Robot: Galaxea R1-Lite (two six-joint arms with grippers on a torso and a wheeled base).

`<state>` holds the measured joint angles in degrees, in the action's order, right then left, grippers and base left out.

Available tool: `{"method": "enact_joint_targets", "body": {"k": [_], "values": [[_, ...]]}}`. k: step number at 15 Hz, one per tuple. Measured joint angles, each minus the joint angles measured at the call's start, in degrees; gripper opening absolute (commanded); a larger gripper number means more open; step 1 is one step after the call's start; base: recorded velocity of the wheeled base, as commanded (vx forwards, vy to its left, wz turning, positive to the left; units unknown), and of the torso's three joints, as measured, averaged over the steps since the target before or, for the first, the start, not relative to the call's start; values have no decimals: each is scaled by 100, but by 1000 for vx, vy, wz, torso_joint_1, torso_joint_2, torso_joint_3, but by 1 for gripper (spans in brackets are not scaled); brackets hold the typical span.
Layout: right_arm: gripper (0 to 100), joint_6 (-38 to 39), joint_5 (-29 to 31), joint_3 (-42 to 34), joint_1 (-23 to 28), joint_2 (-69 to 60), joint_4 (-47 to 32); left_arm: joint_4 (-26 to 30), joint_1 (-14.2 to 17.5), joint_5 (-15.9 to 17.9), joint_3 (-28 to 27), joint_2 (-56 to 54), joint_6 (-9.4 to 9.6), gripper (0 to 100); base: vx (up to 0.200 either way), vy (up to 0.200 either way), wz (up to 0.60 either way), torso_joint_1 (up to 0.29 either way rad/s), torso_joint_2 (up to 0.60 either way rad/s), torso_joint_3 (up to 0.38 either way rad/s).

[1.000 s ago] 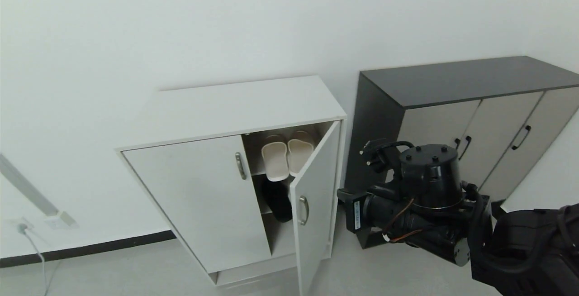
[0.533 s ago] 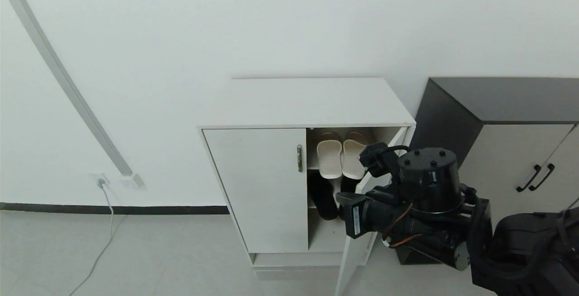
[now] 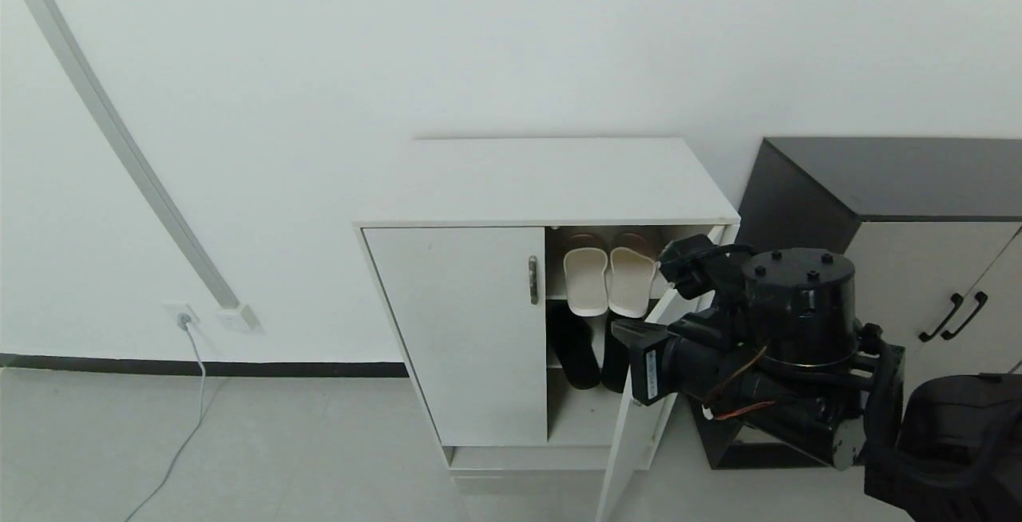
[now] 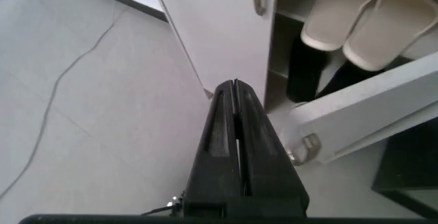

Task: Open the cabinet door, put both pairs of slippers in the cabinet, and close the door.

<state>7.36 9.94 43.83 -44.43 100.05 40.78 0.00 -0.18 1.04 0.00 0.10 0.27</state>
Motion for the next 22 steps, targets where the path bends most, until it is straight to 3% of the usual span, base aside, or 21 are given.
{"method": "enact_joint_targets", "body": {"k": [2, 5, 11, 14, 20, 22], "values": [[0, -157, 0, -50, 218, -135, -363, 0, 0, 2, 0, 0, 0, 0, 0, 0, 0, 0, 0, 0], [0, -179, -4, 85, 602, -346, -1563, 0, 0, 0, 0, 0, 0, 0, 0, 0, 0, 0, 0, 0], [0, -182, -11, 254, 833, -208, -1648, 0, 0, 2, 0, 0, 0, 0, 0, 0, 0, 0, 0, 0], [0, -176, -37, 291, 878, 85, -1196, 0, 0, 2, 0, 0, 0, 0, 0, 0, 0, 0, 0, 0], [0, -124, -74, 243, 883, 1007, 985, 0, 0, 2, 0, 0, 0, 0, 0, 0, 0, 0, 0, 0], [0, -105, -318, 116, 885, 1147, 1297, 0, -4, 2, 0, 0, -16, 0, 0, 0, 0, 0, 0, 0]]}}
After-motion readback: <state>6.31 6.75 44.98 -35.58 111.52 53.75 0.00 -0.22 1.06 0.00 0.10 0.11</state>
